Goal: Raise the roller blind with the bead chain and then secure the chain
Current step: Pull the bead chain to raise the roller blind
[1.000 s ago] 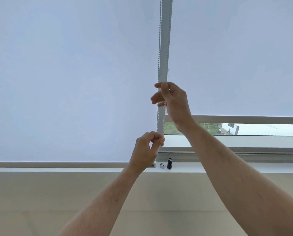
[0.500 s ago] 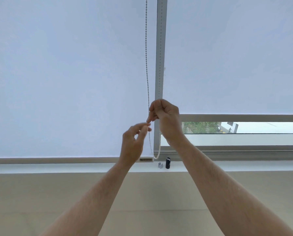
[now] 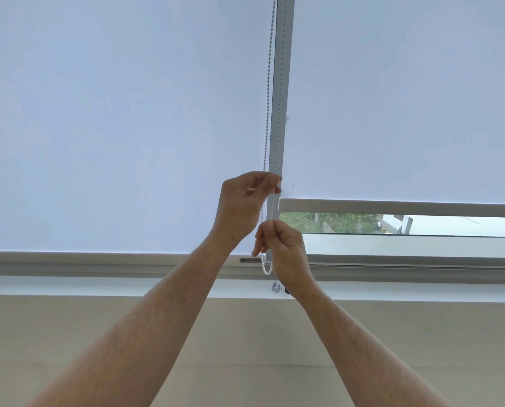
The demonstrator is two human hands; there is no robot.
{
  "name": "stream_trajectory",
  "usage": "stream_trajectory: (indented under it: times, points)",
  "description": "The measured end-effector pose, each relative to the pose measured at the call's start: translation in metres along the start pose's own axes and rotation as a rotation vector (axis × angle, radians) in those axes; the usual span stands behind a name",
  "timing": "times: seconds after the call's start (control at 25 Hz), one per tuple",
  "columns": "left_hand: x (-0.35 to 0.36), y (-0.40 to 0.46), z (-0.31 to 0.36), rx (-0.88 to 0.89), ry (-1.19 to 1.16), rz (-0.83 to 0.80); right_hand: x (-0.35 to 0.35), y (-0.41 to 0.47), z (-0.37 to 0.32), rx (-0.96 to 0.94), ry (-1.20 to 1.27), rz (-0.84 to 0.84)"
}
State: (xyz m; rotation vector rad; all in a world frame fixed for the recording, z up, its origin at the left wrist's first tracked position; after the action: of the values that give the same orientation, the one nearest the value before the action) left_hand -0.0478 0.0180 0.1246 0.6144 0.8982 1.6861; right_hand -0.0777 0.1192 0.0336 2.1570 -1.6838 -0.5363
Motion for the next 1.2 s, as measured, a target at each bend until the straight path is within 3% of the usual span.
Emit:
stream_trajectory:
  times: [0.28, 0.56, 0.84, 1.12, 1.2]
  points:
    - [-0.007, -0.021, -0.02, -0.009, 0.094, -0.005, -0.004, -0.01, 0.025, 0.085, 0.006, -0.179]
    - [-0.001, -0.046, -0.036, 0.019, 0.208, -0.078, -0.033, 0.029, -0.02, 0.023, 0.052, 0.071]
    - [0.011, -0.073, -0.05, -0.044, 0.264, -0.135, -0.012, 0.064, -0.086, -0.097, 0.034, 0.059]
    - [0.017, -0.1, -0.05, -0.026, 0.192, -0.176, -0.014, 0.044, -0.069, -0.092, 0.13, 0.103]
    - [0.009, -0.095, -0.048, -0.054, 0.138, -0.119, -0.012, 0.04, -0.066, -0.098, 0.116, 0.11]
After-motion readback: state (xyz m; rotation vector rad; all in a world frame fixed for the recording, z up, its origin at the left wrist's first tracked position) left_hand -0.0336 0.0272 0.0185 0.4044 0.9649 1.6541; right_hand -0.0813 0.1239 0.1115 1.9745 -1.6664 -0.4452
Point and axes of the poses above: each hand's wrist, its own y-axis towards the middle knuckle, its own x-axis out of the palm, z = x × y, the point moved 8 cm from there along y, towards the middle knuckle, and after that the axes turned 9 degrees about x, right-handed, at the moved point
